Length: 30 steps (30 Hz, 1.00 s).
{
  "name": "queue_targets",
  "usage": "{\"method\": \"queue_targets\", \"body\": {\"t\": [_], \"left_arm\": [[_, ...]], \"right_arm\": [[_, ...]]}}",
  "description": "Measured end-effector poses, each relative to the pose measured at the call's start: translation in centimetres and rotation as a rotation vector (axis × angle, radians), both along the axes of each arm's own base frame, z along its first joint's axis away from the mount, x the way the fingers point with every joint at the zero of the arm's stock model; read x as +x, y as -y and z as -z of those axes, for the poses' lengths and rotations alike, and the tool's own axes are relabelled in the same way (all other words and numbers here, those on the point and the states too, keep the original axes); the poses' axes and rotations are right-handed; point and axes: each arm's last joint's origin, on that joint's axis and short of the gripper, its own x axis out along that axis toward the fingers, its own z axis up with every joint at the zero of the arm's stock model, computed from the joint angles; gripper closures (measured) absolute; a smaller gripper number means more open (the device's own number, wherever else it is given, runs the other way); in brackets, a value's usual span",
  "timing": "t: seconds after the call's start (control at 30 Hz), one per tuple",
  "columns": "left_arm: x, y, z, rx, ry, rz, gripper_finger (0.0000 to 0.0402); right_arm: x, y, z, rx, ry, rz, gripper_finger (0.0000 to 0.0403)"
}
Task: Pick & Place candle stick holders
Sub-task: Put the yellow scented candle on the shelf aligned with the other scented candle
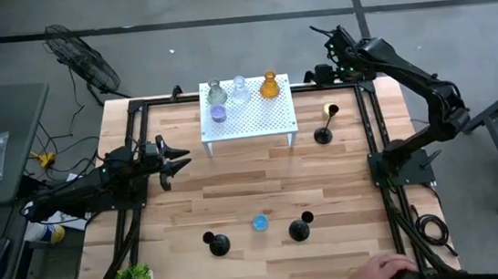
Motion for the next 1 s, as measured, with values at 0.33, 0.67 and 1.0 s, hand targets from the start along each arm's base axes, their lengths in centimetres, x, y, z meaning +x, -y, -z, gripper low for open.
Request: {"method": "queue_targets", "body": {"t": [0.33,0.67,1.0], "left_arm": [[0.0,0.0,0.0,0.0,0.0,0.0,0.0268],[0.0,0.0,0.0,0.0,0.0,0.0,0.0268],[0.0,0.0,0.0,0.0,0.0,0.0,0.0268]], "right_arm": [[-1.0,0.1,4.9,0.082,-0.013,0.136,0.0144],[-1.7,0.0,9.3,0.155,-0.015,0.213,0.0144],[-1.0,1.7,13.0,0.287,-0.058,0.222,0.0144]]}}
